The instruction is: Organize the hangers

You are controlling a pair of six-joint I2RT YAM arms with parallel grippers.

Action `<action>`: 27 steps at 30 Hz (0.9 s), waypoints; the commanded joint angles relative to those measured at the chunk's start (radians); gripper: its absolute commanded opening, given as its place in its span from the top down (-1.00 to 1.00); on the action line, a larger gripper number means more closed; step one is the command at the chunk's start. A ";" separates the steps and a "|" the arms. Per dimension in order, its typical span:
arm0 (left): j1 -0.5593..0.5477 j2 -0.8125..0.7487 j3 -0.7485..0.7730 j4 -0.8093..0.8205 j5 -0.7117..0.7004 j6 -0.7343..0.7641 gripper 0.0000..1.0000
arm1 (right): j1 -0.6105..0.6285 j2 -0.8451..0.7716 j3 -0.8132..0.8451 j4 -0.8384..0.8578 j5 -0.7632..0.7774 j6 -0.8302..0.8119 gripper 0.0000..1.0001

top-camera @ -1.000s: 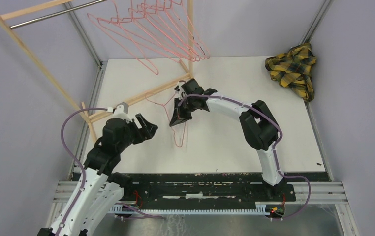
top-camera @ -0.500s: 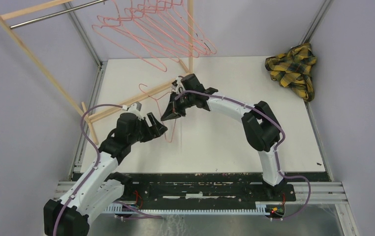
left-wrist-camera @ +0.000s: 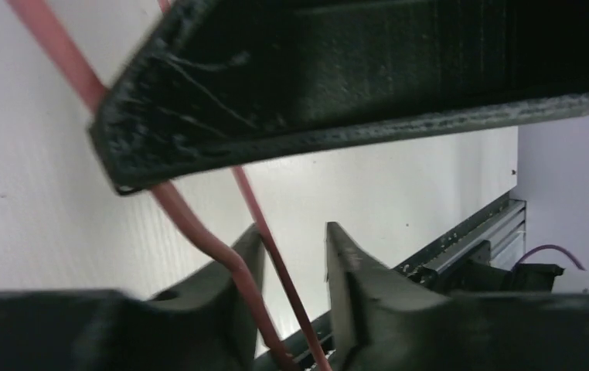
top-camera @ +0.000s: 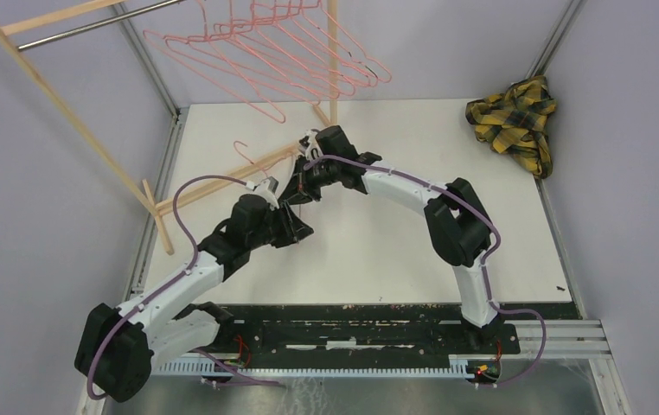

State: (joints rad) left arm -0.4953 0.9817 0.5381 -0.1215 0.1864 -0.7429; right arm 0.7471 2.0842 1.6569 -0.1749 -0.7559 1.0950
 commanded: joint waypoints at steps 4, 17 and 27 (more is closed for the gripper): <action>-0.062 0.022 0.051 -0.018 -0.123 -0.027 0.94 | 0.006 -0.017 0.073 0.059 -0.035 0.053 0.99; -0.063 -0.244 0.318 -0.720 -0.748 -0.111 0.94 | -0.084 -0.236 -0.035 -0.678 0.396 -0.526 -1.00; -0.063 -0.109 0.566 -0.887 -1.127 -0.042 0.94 | -0.086 -0.284 -0.095 -0.761 0.492 -0.664 -1.00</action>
State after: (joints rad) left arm -0.5568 0.7956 0.9974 -0.9714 -0.7219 -0.8127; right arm 0.6548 1.8339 1.5677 -0.8883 -0.3256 0.5194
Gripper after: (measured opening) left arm 0.063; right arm 0.999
